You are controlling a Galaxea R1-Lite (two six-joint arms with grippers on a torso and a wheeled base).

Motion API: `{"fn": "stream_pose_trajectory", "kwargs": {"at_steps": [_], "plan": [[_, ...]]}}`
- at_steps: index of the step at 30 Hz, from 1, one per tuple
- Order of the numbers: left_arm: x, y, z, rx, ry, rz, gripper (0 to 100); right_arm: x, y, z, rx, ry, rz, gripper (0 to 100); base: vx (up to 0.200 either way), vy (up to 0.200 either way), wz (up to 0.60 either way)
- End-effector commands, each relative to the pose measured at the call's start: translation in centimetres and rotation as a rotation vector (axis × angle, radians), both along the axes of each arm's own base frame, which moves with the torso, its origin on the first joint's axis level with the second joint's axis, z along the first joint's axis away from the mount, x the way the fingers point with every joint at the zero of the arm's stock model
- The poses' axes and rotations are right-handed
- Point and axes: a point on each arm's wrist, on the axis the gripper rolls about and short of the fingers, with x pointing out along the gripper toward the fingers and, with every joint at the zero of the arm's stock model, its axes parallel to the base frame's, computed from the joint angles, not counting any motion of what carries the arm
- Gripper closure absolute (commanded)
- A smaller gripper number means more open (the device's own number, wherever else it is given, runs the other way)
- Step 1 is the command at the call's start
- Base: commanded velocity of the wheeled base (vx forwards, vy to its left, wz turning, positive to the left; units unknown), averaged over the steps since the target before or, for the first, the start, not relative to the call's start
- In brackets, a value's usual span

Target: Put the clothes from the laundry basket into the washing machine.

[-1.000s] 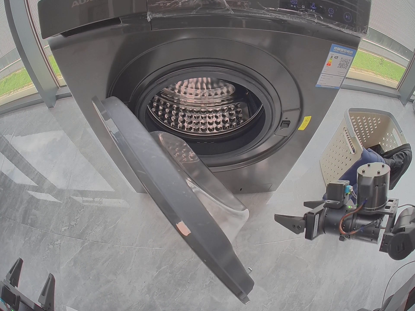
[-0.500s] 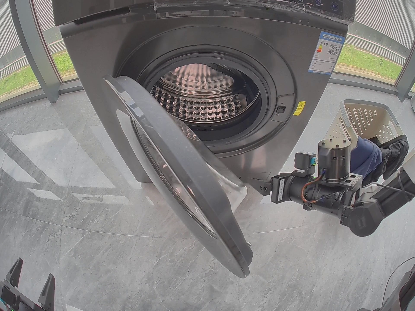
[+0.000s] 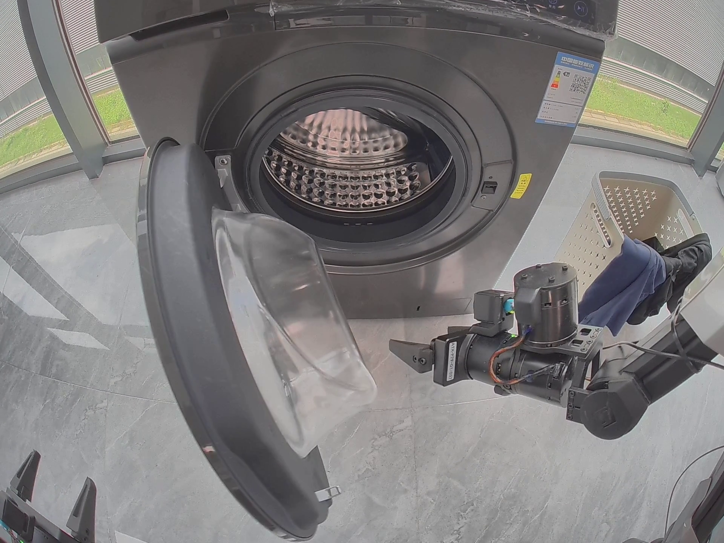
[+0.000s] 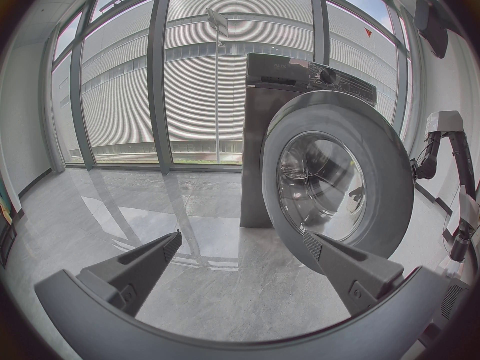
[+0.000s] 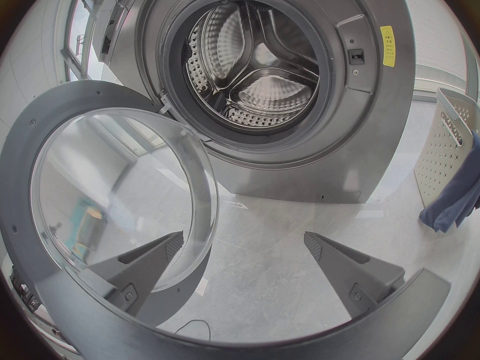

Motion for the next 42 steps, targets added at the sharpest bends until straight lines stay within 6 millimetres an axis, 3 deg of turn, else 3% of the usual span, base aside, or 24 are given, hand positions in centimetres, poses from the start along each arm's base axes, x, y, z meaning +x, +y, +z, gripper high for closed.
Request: {"fn": "stream_pose_trajectory", "kwargs": {"at_steps": [1, 3, 10, 18, 24, 37, 42], "plan": [[0.0, 0.0, -0.5, 0.000, 0.003, 0.001, 0, 0.1, 0.6, -0.1, 0.002, -0.001, 0.010, 0, 0.000, 0.000, 0.00], [0.0, 0.0, -0.5, 0.000, 0.003, 0.001, 0, 0.1, 0.7, -0.3, 0.001, 0.002, 0.011, 0, 0.000, 0.000, 0.00], [0.0, 0.0, -0.5, 0.000, 0.003, 0.001, 0, -0.9, 4.6, -1.9, 0.029, 0.056, 0.090, 0, 0.000, 0.000, 0.00], [0.0, 0.0, -0.5, 0.000, 0.003, 0.001, 0, -2.3, 7.6, -2.6, 0.060, 0.025, 0.170, 0, 0.000, 0.000, 0.00], [0.0, 0.0, -0.5, 0.000, 0.003, 0.001, 0, -1.9, 8.2, -2.0, 0.080, -0.001, 0.164, 0, 0.000, 0.000, 0.00], [0.0, 0.0, -0.5, 0.000, 0.003, 0.001, 0, -1.0, 9.2, -2.8, 0.097, -0.023, 0.163, 0, 0.000, 0.000, 0.00], [0.0, 0.0, -0.5, 0.000, 0.003, 0.001, 0, -0.4, 9.1, -2.7, 0.103, -0.032, 0.151, 0, -0.200, 0.000, 0.00]]}}
